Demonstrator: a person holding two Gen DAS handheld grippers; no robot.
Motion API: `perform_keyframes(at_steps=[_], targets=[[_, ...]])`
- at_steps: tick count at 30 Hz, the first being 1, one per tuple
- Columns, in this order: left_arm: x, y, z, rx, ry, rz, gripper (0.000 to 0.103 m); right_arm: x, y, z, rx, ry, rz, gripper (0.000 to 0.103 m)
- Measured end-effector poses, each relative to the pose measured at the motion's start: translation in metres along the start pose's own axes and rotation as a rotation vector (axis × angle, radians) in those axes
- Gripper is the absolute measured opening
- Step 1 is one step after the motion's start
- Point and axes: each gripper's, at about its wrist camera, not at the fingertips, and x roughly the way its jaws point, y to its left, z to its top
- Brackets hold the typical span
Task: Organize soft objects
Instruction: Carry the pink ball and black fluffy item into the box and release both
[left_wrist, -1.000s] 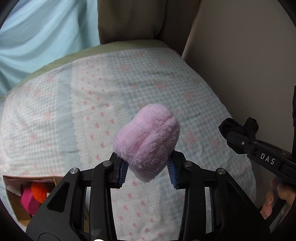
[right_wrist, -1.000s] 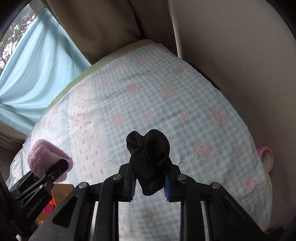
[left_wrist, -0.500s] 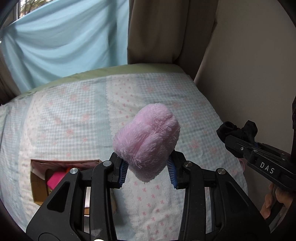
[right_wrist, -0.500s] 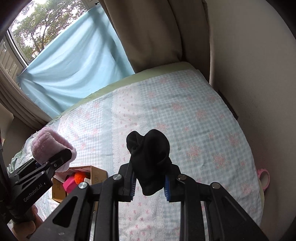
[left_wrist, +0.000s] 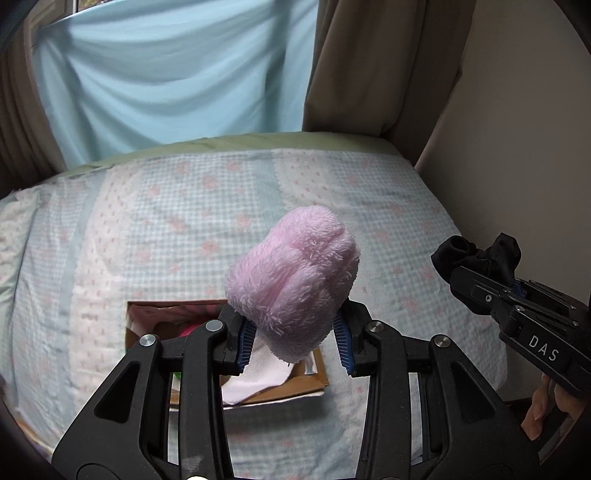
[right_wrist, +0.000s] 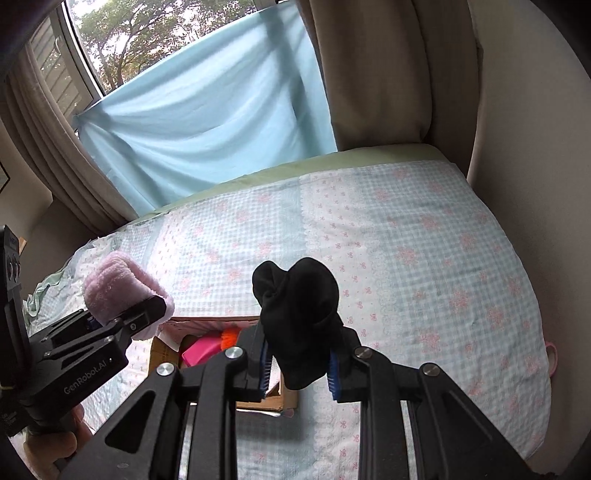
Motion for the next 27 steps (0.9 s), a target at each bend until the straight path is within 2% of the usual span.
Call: perform_keyframes(at_steps=[6,11,17,21,27], targets=[[0.01,0.072,-0.014,0.035,0.059,0.002,0.033,0.023,0.078,-0.011,-0.002,0.023,0.037,0.022],[0.032,0.116,-0.028,0.061,0.129,0.01,0.033,0.053,0.128,-0.028,0.008,0.067,0.057,0.022],[0.067,0.154,-0.05,0.065,0.247,0.006,0.033,0.104,0.154,-0.044,0.023,0.189,0.065,0.022],[0.096,0.174,-0.062,0.061,0.322,-0.006,0.033,0.137,0.159,-0.055,0.023,0.27,0.03,0.022],[0.138,0.183,-0.077,0.102,0.419,0.008,0.033,0.18,0.162,-0.076,0.027,0.415,0.0,0.022]])
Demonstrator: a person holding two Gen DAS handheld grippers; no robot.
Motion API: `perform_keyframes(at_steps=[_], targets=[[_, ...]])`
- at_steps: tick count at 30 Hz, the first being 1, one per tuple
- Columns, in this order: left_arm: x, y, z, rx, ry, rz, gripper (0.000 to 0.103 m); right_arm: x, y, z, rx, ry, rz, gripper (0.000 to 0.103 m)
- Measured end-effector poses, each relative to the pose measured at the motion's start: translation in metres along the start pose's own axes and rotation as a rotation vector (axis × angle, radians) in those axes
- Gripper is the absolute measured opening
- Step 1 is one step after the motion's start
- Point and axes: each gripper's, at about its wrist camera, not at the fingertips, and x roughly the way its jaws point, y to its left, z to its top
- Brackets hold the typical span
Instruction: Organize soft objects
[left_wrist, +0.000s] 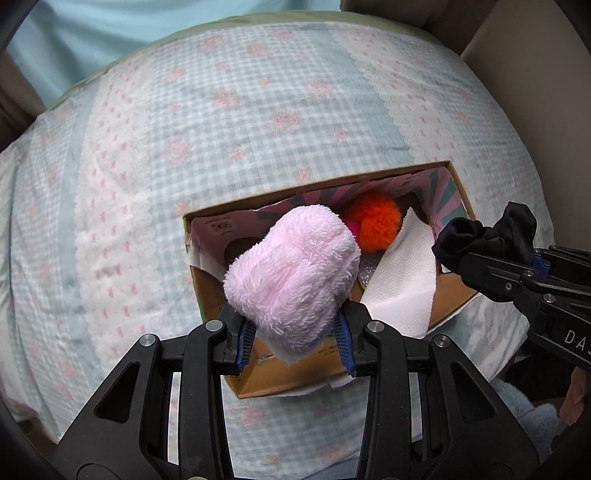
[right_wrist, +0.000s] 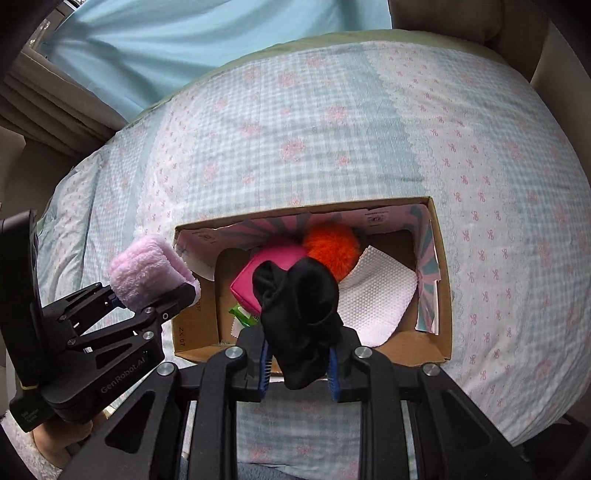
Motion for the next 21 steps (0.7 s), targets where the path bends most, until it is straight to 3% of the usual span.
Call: perform_keyframes(at_steps=[7,9,10,11,12,13,15,21], targets=[[0.031,0.001,-0.004,0.0,0.108,-0.052,0.034,0.026,-0.003,0.012,0.051,0.092,0.015,0.022],[0.037,0.002,-0.005,-0.013,0.136,-0.083,0.046,0.032,-0.006,0.016,0.082,0.12,0.027,0.022],[0.039,0.002,-0.006,-0.025,0.146,-0.104,0.052,0.035,-0.007,0.018,0.101,0.139,0.035,0.029],[0.04,0.003,-0.006,-0.036,0.152,-0.114,0.077,0.038,-0.01,0.019,0.12,0.151,0.04,0.033],[0.04,0.003,-0.007,-0.042,0.152,-0.115,0.103,0.041,-0.012,0.018,0.138,0.156,0.047,0.052],[0.038,0.003,-0.008,-0.047,0.14,-0.12,0.103,0.043,-0.015,0.018,0.153,0.156,0.055,0.079],[0.035,0.003,-0.009,-0.05,0.137,-0.129,0.103,0.044,-0.02,0.018,0.191,0.134,0.054,0.103],[0.03,0.002,-0.012,-0.046,0.148,-0.087,0.103,0.037,-0.029,0.02,0.23,0.116,0.03,0.103]])
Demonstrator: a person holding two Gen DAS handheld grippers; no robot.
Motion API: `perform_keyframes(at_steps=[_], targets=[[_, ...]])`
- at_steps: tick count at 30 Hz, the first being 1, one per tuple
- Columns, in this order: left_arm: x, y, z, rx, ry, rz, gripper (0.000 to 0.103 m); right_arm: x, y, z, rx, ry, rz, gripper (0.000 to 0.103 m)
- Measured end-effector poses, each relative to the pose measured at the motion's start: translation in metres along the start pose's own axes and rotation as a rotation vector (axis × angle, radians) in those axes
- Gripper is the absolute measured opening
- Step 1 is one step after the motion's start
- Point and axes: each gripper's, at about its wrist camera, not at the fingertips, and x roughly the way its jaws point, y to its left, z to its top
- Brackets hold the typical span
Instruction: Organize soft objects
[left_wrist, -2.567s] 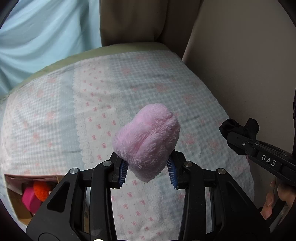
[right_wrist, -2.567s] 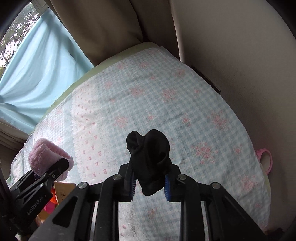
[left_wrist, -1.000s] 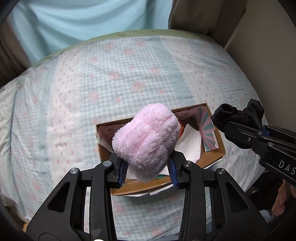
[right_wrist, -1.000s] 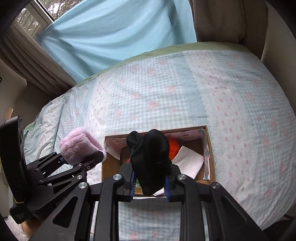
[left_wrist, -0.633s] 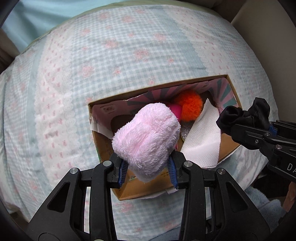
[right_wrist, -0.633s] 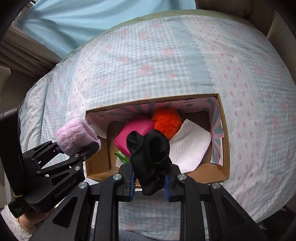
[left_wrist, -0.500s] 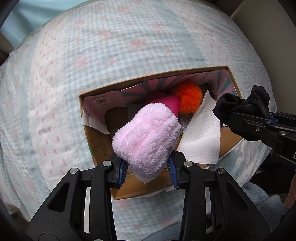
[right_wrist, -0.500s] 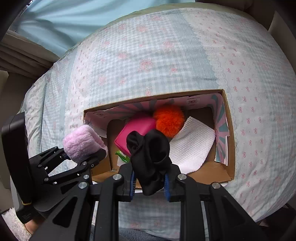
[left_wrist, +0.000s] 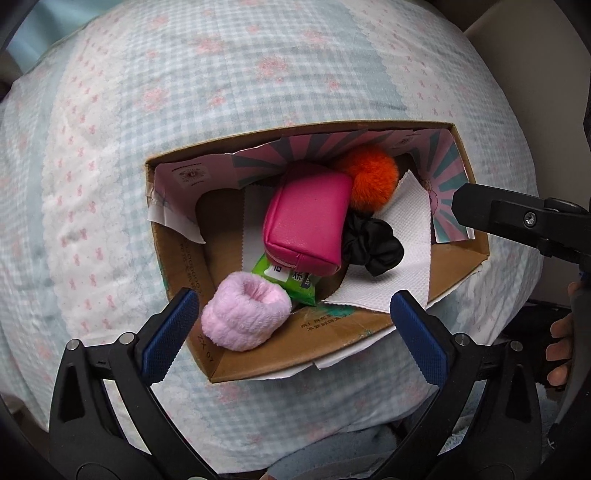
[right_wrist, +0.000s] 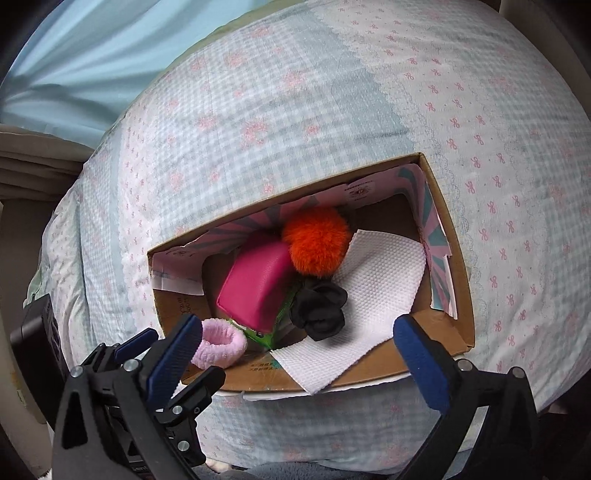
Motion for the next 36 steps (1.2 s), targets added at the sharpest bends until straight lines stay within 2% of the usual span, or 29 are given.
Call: perform_keyframes(at_steps=[9,12,16,20,25,31,34,36], targets=[[-0.029,-0.019,-0.003,-0.01,-0.071,0.042,0.103,-0.016,-0.001,-0.007,-0.049,-0.01,0.04,0.103],[-0.049,-0.032,-0.006,-0.015,-0.128,0.074,0.103,-0.031,-0.003,-0.01,-0.082,-0.028,0.063,0.103],[-0.088,-0.05,-0.008,-0.033,-0.225,0.081,0.103,-0.059,-0.005,-0.014,-0.151,-0.07,0.087,0.103],[-0.136,-0.073,-0.013,-0.054,-0.335,0.091,0.103,-0.118,-0.014,-0.015,-0.199,-0.202,0.086,0.103],[-0.212,-0.106,-0.025,-0.091,-0.506,0.103,0.103,-0.212,-0.024,-0.025,-0.293,-0.422,0.006,0.103],[-0.303,-0.16,-0.053,-0.088,-0.76,0.125,0.103,-0.315,-0.035,-0.056,-0.389,-0.666,-0.067,0.103],[-0.331,-0.187,-0.07,-0.075,-0.861,0.173,0.103,-0.351,-0.038,-0.075,-0.424,-0.759,-0.088,0.103],[-0.341,-0.2,-0.08,-0.073,-0.9,0.182,0.103,-0.369,-0.041,-0.086,-0.439,-0.816,-0.099,0.103]])
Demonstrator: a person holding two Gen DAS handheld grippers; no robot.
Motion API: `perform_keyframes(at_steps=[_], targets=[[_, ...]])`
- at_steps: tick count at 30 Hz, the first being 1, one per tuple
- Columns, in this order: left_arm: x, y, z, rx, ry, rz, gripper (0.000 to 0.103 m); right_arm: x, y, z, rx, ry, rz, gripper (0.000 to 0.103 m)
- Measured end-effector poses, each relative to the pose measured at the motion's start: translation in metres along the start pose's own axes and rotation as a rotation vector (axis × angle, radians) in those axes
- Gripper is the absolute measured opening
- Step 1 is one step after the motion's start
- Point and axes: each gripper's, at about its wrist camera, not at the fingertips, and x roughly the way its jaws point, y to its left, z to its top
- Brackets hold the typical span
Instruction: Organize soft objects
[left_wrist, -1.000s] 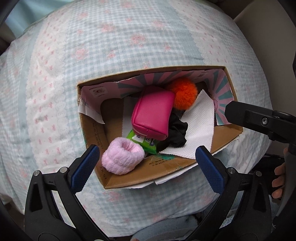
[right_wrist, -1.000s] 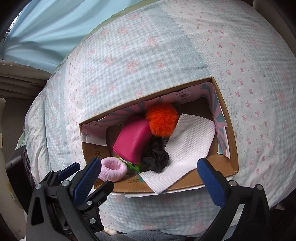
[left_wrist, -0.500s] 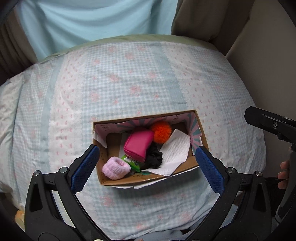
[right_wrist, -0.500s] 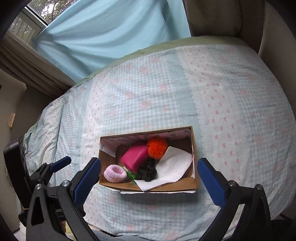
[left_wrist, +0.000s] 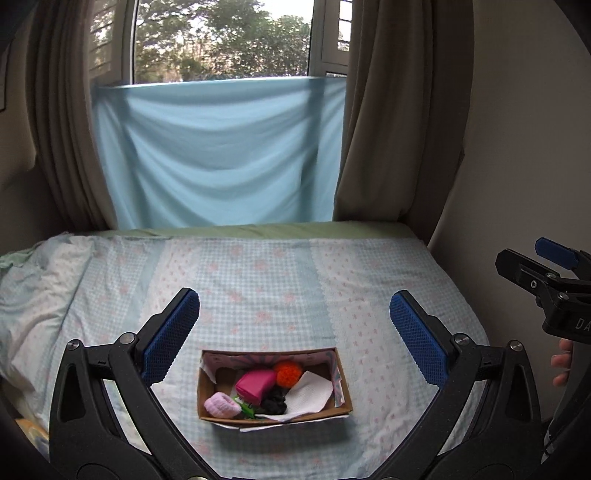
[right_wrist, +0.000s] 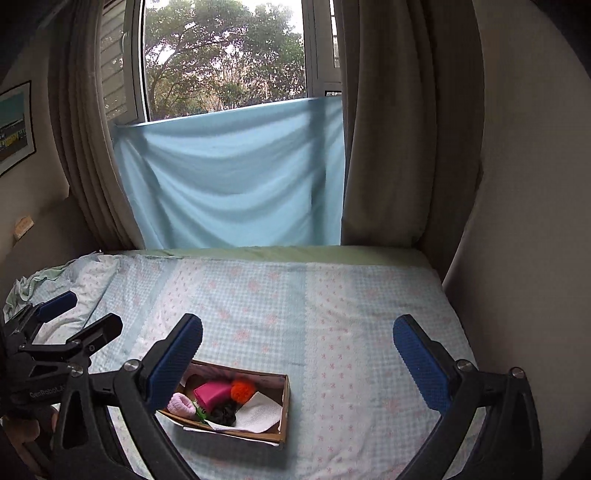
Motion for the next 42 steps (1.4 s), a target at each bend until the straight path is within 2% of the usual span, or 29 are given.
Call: perform_keyframes(at_steps=[5,17,42], targets=[[-0.024,-0.016,-0.004,-0.013,-0.048,0.017,0.103,-0.031,-0.012,-0.004,-0.034,-0.078,-0.047,0.103],[-0.043,-0.035,-0.02,-0.005,-0.058,0.014,0.103,-0.042,-0.033,-0.028,0.015,-0.041,-0.068,0.103],[-0.052,-0.038,-0.025,0.018,-0.074,0.028,0.103,-0.053,-0.038,-0.033,0.028,-0.051,-0.091,0.103]])
